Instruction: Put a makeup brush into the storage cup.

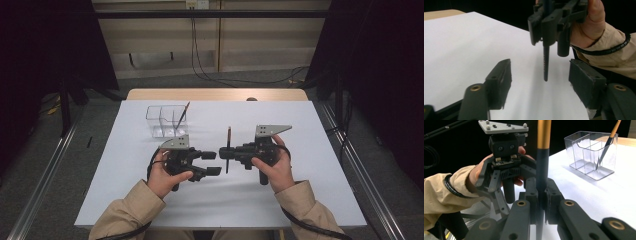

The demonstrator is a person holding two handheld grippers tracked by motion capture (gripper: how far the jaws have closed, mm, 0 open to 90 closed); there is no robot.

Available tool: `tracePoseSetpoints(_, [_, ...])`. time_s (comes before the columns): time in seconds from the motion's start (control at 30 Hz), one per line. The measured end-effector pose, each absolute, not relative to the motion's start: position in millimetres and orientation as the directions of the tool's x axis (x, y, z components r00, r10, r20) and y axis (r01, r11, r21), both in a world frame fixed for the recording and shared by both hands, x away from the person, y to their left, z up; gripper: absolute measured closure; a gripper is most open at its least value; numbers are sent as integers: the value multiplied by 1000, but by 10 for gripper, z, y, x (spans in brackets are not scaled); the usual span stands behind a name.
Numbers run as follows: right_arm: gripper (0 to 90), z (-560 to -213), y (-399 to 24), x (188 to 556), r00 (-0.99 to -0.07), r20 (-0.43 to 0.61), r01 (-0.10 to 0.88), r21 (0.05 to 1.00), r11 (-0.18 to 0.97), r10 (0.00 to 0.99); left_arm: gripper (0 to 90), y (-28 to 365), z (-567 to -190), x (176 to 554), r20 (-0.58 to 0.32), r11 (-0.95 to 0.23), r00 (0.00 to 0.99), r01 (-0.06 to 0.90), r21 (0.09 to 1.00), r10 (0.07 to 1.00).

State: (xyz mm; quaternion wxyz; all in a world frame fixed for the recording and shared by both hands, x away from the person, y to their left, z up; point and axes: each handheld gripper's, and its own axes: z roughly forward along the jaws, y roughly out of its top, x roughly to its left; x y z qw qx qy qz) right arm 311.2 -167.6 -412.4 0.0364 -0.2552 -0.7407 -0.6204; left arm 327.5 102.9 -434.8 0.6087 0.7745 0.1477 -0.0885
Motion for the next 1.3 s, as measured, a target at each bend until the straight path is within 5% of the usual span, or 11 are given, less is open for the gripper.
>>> tracePoseSetpoints(0.5, [840, -4146, -1697, 3087, -871, 356, 409, 907, 98, 340, 46, 1068, -4236, 3330, -326, -180, 933, 351, 919, 153])
tracePoseSetpoints(1.13, [840, -4172, -1648, 3073, -876, 351, 402, 910, 101, 331, 3, 1010, -4065, 3394, -315, -113, 931, 338, 934, 185])
tracePoseSetpoints(1.3, [840, -4181, -1633, 3072, -877, 353, 404, 909, 103, 327, 67, 1013, -4045, 3407, -313, -94, 933, 333, 938, 177])
